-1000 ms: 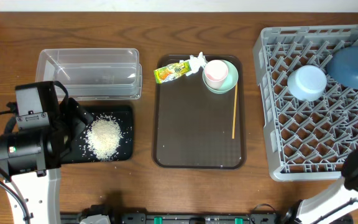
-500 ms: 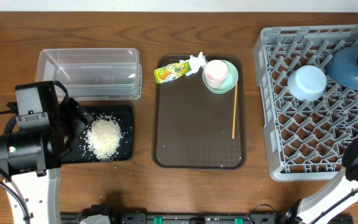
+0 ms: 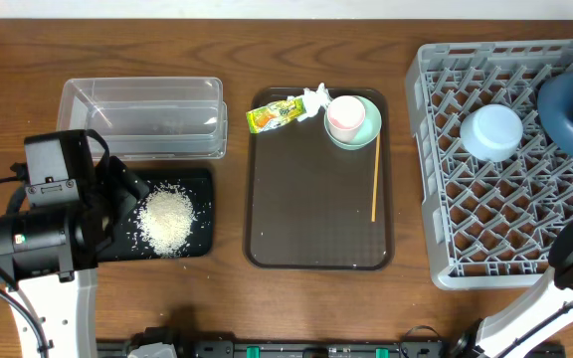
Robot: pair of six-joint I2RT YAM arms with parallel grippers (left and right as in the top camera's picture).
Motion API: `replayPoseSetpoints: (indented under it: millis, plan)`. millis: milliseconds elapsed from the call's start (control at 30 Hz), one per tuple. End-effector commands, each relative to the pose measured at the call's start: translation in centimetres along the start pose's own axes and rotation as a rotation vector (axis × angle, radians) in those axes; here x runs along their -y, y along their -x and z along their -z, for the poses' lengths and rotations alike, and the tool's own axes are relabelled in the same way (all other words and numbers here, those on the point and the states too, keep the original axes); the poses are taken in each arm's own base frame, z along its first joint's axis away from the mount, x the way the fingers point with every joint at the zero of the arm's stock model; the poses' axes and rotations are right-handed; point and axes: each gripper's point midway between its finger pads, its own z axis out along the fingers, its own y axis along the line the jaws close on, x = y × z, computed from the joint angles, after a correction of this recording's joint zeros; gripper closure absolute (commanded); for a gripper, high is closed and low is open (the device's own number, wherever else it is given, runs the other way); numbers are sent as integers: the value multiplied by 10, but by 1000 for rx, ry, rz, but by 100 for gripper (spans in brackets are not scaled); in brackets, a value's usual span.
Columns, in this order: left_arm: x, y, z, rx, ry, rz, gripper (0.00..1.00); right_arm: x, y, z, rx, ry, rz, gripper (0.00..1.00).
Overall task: Sort waste into correct bins and load items into the dishwasher rack
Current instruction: 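Lower the blue plate upright in the rack's back corner and release, then move the right gripper to the pink cup and grasp it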
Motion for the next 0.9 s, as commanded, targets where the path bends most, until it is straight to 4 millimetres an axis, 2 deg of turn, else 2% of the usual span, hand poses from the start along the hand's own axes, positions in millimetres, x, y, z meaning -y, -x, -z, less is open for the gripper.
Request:
replayPoseSetpoints:
  millis: [0,100,200,233,267,333,467,567,667,833,867]
  plan:
    - [-1,3,3,13,3,10,2,4,13,33,71,7,-1,92]
    - [-1,3,3,13,3,9,3,-10,21,68,123,125,-8,90]
    - [-1,3,3,13,3,9,3,-39,23,119,164,356,6,80]
    - [-1,3,3,13,3,10,2,-54,20,143,174,469,21,67]
    - [-1,3,3,13,3,9,3,-62,18,158,177,539,33,47]
    - [-1,3,3,13,3,9,2,-81,9,196,180,711,69,13]
    - [-1,3,3,13,3,10,3,-121,-24,268,173,1037,251,13]
    - [-1,3,3,13,3,10,3,-142,-53,284,146,1056,350,15]
    - [-1,3,3,13,3,9,3,-162,-85,275,98,951,431,15]
    - [-1,3,3,13,3,9,3,-215,-152,255,71,778,721,14]
    - [-1,3,3,13,3,9,3,-224,-160,252,78,759,762,13]
